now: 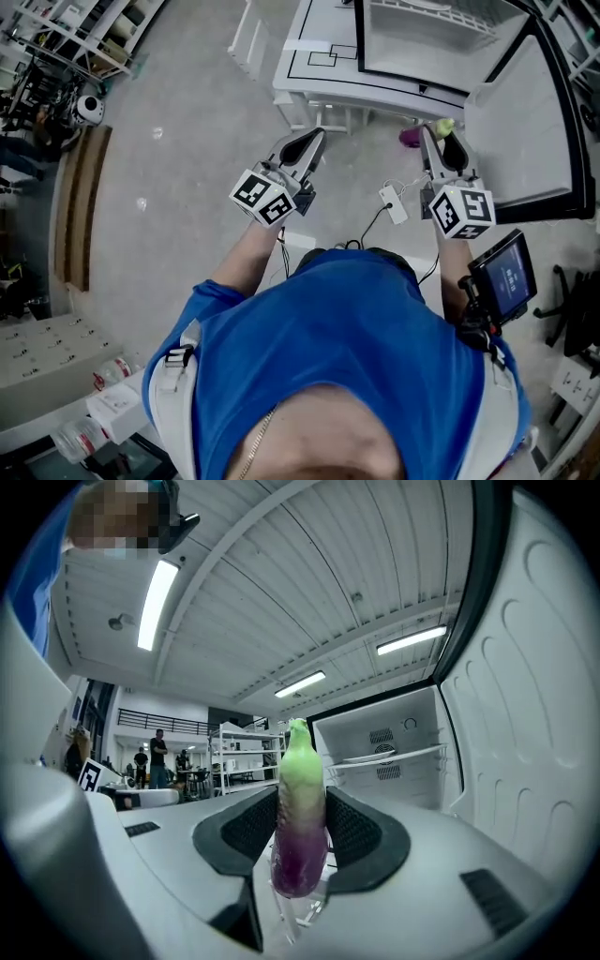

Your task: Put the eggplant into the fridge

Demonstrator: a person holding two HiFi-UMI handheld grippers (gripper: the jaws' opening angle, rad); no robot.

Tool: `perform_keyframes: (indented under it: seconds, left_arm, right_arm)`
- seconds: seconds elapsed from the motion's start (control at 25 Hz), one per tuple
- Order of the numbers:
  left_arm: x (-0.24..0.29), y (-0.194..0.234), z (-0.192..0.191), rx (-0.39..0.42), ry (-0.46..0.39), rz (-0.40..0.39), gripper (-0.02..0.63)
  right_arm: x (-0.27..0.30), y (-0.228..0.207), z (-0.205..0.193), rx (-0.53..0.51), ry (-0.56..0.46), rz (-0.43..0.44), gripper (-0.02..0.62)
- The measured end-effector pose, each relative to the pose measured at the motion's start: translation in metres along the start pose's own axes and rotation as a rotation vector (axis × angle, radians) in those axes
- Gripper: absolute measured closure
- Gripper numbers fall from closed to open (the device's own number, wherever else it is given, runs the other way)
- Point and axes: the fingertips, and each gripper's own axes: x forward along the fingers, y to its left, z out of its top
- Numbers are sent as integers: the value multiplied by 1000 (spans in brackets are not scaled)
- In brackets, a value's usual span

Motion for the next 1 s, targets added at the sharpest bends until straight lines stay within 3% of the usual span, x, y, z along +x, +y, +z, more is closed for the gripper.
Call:
perform_keyframes:
  seconds: [0.52,1.0]
  left_arm:
    - [-31,52,14,-17,-19,12,597]
    - [-27,54,18,-22,-5,-6,597]
  right_arm:
    - [51,-5,-1,-14,-12,-96,431]
    - [62,-31,7,9,-29,-166,431]
